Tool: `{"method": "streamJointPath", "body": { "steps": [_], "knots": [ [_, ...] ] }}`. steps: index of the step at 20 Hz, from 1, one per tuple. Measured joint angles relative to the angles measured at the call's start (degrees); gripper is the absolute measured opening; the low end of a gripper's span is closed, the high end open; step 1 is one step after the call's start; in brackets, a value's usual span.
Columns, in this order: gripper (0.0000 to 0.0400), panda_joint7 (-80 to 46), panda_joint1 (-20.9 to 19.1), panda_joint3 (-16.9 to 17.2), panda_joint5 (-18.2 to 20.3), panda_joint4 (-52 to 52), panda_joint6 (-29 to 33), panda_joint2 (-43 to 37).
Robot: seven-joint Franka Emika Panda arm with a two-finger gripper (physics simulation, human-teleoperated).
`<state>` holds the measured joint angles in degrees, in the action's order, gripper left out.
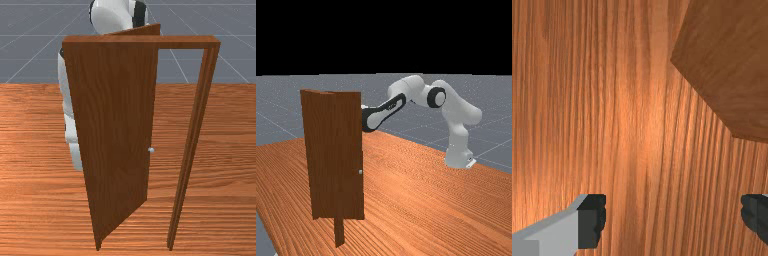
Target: Close the door
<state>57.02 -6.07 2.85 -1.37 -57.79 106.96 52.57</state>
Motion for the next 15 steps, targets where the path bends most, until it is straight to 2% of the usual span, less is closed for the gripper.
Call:
{"method": "streamJointPath", "body": {
  "steps": [1, 3, 8, 9, 10, 12, 14, 15],
  "knots": [
    [0.0400, 3.5, -0.3, -0.7, -0.4, -3.7, 4.9, -1.6],
    [0.0400, 3.1, -0.3, -0.7, -0.2, 2.5, 2.1, 1.9],
    [0.0400, 0.5, -0.1, -0.3, 0.2, 2.9, 1.8, 2.3],
    [0.0400, 4.7, -0.1, -1.0, -0.7, 1.3, 2.8, 1.5],
    [0.0400, 14.5, 0.1, -2.9, -2.5, -1.5, 4.7, 0.1],
    [0.0400, 20.0, 1.8, -4.6, -4.3, -4.2, 6.3, -1.3],
    [0.0400, 17.1, 6.4, -5.6, -5.1, -3.8, 6.1, -1.2],
    [0.0400, 5.6, 9.1, -3.8, -3.9, -1.9, 4.5, -0.3]
  ]
}}
